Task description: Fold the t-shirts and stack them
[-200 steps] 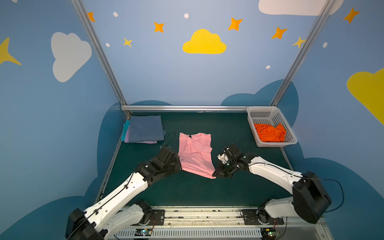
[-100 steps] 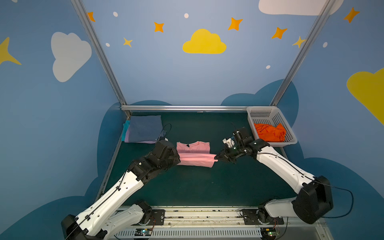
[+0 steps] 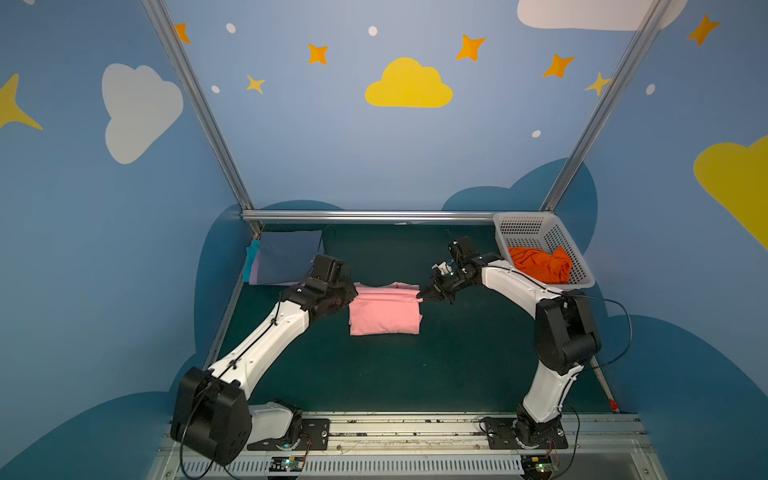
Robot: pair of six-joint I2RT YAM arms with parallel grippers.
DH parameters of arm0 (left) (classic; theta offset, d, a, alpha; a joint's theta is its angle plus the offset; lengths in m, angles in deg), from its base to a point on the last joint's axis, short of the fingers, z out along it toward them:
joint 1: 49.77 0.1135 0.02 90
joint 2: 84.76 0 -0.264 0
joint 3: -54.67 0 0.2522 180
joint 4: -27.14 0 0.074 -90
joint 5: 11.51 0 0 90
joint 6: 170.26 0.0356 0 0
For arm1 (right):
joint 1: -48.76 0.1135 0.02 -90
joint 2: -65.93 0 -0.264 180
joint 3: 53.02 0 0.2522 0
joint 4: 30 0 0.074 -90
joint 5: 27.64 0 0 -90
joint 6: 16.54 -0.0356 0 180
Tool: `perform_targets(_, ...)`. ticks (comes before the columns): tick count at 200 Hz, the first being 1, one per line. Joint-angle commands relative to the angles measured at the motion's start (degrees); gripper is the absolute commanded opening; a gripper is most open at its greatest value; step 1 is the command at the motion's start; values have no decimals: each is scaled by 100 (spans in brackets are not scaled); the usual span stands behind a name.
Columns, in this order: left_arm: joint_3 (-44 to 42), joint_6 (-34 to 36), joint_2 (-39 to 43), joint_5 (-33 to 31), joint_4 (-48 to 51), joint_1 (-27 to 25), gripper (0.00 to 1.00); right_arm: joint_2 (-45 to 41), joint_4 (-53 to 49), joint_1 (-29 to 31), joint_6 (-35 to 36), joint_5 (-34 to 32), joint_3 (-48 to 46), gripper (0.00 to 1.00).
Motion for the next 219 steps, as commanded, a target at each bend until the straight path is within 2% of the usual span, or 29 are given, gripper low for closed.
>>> perform_targets(1,386,184,-553,71,-144,192,4,298,161,-184,-46,49,207,0)
perform_targets(44,982,380,-1530,347,-381,426,4,987,501,-518,-162,125,673,0)
perform_targets(94,1599,437,-2352,447,-411,671,4,1973,373,-720,-154,160,1878,0)
perform_targets(107,1794,469,-2593,440,-377,741,7,2225,245,-743,-126,174,2156,14)
perform_targets(121,2074,503,-2898,474,-306,832,21,2391,184,-740,-111,168,2300,28)
perform_targets(136,2505,553,-3306,489,-147,929,33,2452,183,-758,-115,64,2326,33)
perform_targets(160,3276,614,-3789,490,277,1050,34,2344,428,-877,-230,32,2254,36)
perform_targets(176,3407,587,-3680,414,452,1059,36,2062,613,-923,-196,-107,2147,36)
perform_targets(188,3191,501,-3397,271,403,1044,37,1805,671,-906,-37,-250,2099,31)
perform_targets(219,2550,451,-2766,193,232,726,25,1435,621,-601,516,-519,2134,1)
